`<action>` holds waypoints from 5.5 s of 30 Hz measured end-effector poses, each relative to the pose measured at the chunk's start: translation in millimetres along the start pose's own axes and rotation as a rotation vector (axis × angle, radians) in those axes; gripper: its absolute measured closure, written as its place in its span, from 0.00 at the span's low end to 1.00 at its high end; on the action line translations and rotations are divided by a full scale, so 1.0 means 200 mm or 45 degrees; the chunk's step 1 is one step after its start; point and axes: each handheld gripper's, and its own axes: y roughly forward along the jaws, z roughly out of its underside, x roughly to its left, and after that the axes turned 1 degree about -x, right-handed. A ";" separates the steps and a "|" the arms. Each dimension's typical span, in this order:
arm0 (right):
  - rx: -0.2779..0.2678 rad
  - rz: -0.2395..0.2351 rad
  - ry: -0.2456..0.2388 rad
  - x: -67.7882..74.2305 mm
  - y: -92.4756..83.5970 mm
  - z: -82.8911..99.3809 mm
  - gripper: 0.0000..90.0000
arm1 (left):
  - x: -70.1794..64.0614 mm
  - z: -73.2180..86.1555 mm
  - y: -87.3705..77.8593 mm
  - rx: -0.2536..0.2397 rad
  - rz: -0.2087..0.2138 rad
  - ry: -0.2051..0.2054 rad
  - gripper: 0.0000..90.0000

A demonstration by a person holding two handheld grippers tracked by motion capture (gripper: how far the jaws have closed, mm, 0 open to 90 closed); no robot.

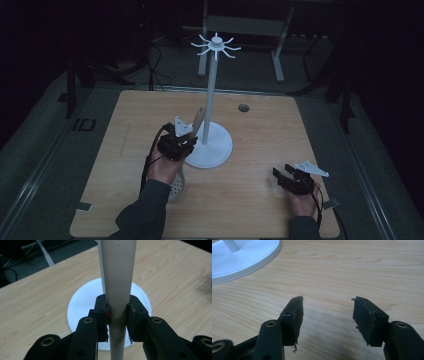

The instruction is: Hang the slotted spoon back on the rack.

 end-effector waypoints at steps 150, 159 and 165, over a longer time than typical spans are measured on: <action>-0.003 -0.013 0.024 -0.01 0.00 0.00 0.44 | -0.14 -0.61 -0.20 -0.354 -0.317 -0.001 0.81; -0.002 -0.013 0.024 -0.01 0.00 0.00 0.44 | -0.14 -0.63 -0.18 -0.334 -0.352 0.021 0.81; -0.002 -0.013 0.024 -0.01 0.00 0.00 0.44 | -0.14 -0.64 -0.17 -0.323 -0.359 0.024 0.81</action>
